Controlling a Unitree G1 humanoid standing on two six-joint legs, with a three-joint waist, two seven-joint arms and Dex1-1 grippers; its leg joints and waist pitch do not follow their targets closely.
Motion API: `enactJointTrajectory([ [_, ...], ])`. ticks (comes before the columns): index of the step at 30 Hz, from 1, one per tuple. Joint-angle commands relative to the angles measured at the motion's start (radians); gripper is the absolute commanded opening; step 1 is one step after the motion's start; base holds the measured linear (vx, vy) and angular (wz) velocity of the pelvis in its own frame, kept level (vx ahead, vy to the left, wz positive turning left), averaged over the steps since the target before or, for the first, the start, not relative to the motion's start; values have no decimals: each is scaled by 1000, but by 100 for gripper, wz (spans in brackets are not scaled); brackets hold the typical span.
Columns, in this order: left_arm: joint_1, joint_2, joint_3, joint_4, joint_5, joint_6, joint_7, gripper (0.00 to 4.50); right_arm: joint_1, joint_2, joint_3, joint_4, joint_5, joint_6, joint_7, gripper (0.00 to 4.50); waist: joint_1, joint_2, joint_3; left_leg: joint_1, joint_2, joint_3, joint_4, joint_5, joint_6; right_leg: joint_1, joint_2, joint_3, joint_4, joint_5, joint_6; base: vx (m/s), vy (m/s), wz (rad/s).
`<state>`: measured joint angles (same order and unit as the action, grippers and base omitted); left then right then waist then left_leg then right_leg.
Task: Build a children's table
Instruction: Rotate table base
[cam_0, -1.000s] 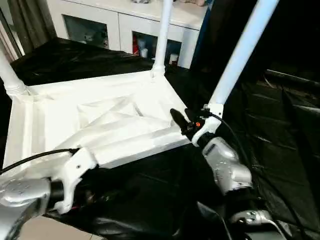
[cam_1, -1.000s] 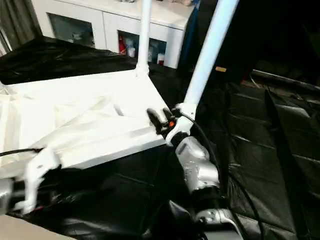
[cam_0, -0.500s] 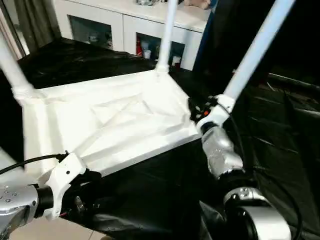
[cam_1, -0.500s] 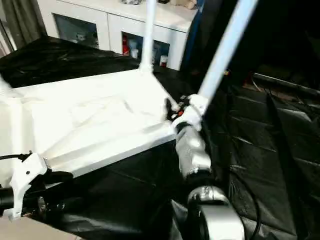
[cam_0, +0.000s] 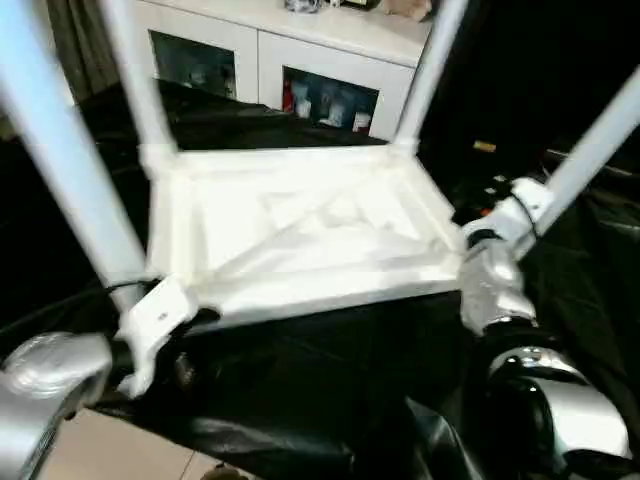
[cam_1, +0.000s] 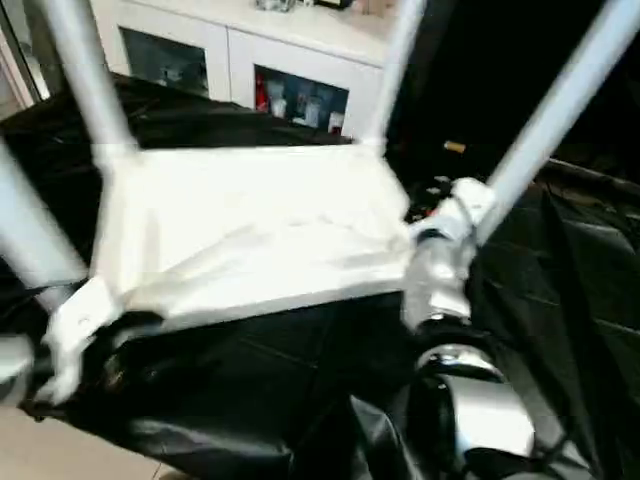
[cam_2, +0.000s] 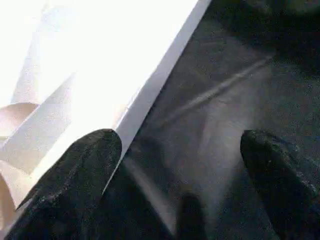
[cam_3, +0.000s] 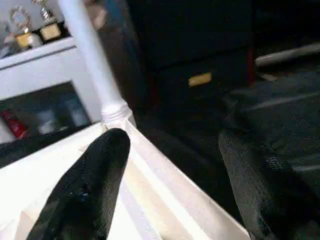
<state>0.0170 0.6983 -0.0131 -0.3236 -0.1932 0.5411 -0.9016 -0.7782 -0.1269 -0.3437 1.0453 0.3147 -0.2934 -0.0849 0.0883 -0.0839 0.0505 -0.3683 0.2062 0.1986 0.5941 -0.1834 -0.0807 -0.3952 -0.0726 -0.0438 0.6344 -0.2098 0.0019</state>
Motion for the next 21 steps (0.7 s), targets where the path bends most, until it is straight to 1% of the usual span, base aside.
enactJointTrajectory([
  [1,-12,-4,-14,11,19,-19,9,449,-2,-33,-16,7,-4,-23,-24,316,-8,29,-64,15,16,-10,-69,-177,-53,34,-43,37,-56,-45,-139,0,0,0],
  [2,-38,-13,-23,36,33,-44,23,449,3,-44,-20,3,-5,-30,-20,316,-8,34,-66,16,14,-10,-66,-163,-50,34,-42,38,-52,-24,-144,0,0,0],
  [4,-83,-35,-26,72,41,-77,42,449,22,-79,-31,-13,-7,-35,-16,316,-8,33,-66,19,13,-6,-62,-164,-42,31,-38,38,-54,-11,-150,0,0,0],
  [5,-97,-43,-26,83,38,-91,44,449,31,-92,-39,-19,-4,-31,-7,316,-5,35,-66,21,14,-5,-61,-159,-39,30,-38,39,-53,4,-158,0,0,0],
  [6,-102,-47,-25,87,34,-97,42,449,35,-99,-43,-21,-2,-29,0,316,-5,33,-65,18,14,-5,-61,-162,-37,33,-38,38,-52,5,-161,0,0,0],
  [7,-95,-48,-18,75,18,-90,35,449,42,-104,-41,-27,-1,-19,22,316,-4,37,-65,17,14,-7,-62,-164,-37,34,-39,38,-52,2,-162,0,0,0],
  [8,-93,-48,-18,74,16,-90,33,449,43,-104,-40,-27,-2,-18,24,316,-6,32,-65,15,14,-7,-62,-169,-37,36,-38,37,-52,-2,-161,0,0,0],
  [9,-53,-48,15,34,-47,-63,3,449,64,-107,-9,-47,-12,6,98,316,-8,32,-65,13,13,-7,-60,-180,-34,37,-39,38,-51,-9,-167,0,0,0],
  [10,1,-34,54,-13,-108,-26,-31,449,92,-103,28,-84,-12,29,211,316,-10,26,-63,7,15,-8,-62,-181,-27,41,-40,38,-54,-16,-168,0,0,0],
  [11,31,-24,75,-36,-136,-9,-48,449,107,-99,47,-106,-12,39,267,316,-12,27,-64,6,16,-10,-62,-179,-23,43,-41,38,-52,-14,-171,0,0,0],
  [12,57,-15,97,-49,-158,-7,-65,449,125,-99,70,-128,-16,49,315,316,-18,28,-61,5,17,-11,-64,-182,-15,40,-39,39,-56,-24,-173,0,0,0],
  [13,101,-2,137,-68,-193,-6,-93,449,155,-97,105,-168,-15,70,388,316,-20,23,-61,9,17,-9,-63,-192,-11,35,-37,39,-59,-38,-175,0,0,0],
  [14,120,3,155,-74,-208,-7,-106,449,170,-96,120,-187,-13,80,419,316,-28,24,-56,2,19,-14,-68,-206,-2,38,-39,41,-64,-87,-175,0,0,0],
  [15,123,4,159,-75,-210,-7,-108,449,172,-96,122,-190,-12,82,425,316,-30,26,-55,7,20,-13,-68,-223,-3,33,-39,42,-67,-109,-177,0,0,0],
  [16,172,20,203,-73,-233,-22,-140,449,214,-94,161,-250,-7,115,473,316,-29,22,-50,8,20,-14,-68,-246,-1,32,-39,44,-73,-154,-176,0,0,0],
  [17,191,30,224,-70,-237,-20,-152,449,239,-92,181,-288,-7,125,485,316,-31,23,-47,8,22,-14,-72,-261,-4,29,-39,45,-77,-183,-170,0,0,0],
  [18,196,33,230,-69,-238,-19,-155,449,246,-92,186,-297,-7,127,488,316,-28,22,-44,15,22,-15,-73,-297,-10,22,-39,46,-83,-249,-156,0,0,0],
  [19,219,48,276,-59,-253,-9,-169,449,296,-92,217,-372,-4,151,513,316,-30,22,-43,17,23,-16,-75,-316,-16,19,-37,47,-86,-287,-147,0,0,0],
  [20,224,51,291,-56,-260,-4,-170,449,312,-92,223,-396,0,159,522,316,-28,22,-42,17,23,-17,-76,-322,-18,20,-37,47,-87,-296,-141,0,0,0],
  [21,231,59,325,-44,-274,5,-177,450,346,-91,230,-450,13,178,535,344,-26,25,-40,21,25,-18,-78,-338,-22,14,-36,48,-90,-309,-133,0,0,0],
])
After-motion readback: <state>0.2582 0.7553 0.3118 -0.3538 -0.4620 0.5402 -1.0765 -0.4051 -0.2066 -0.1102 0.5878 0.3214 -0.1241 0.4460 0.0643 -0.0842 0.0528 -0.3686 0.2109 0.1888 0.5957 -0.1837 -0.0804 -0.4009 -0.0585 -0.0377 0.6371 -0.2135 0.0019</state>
